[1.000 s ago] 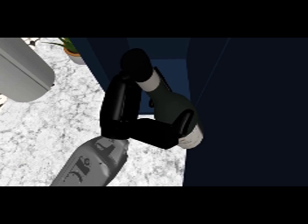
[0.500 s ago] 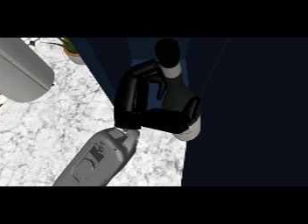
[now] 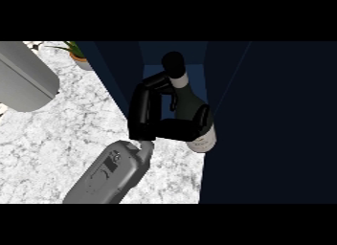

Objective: Pick up the wine, place it into the cabinet and close the cabinet

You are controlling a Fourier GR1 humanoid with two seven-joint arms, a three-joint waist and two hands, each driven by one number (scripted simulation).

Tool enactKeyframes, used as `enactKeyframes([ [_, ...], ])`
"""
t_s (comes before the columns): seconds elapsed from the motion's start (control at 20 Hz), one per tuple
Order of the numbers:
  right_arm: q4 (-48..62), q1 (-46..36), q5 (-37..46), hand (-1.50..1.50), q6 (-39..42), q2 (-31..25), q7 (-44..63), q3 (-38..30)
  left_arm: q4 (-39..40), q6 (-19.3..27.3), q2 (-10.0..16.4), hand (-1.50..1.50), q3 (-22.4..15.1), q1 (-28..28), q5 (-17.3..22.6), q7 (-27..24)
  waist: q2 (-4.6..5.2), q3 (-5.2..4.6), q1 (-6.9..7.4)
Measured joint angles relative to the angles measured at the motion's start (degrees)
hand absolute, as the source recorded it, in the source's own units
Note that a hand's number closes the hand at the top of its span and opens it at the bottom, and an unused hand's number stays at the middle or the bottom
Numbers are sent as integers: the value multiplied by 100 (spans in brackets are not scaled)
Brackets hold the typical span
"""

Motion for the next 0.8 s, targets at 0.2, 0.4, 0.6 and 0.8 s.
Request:
enactKeyframes([
  [0.2,-26,101,-7,-150,51,-42,5,-24,397,-115,12,150,24,119,-119,-284,-1,0,-1],
  [0.4,-37,-39,12,-150,-84,4,158,118,741,-25,19,150,-16,43,-246,-479,-3,-1,-1],
  [0.6,-19,-151,12,-150,-86,-50,201,-19,1082,-125,8,150,121,13,-320,-793,0,-1,6],
  [0.8,-19,-111,-15,-150,-21,-72,161,-147,1490,-90,1,150,190,-36,-114,-1222,4,0,-12],
])
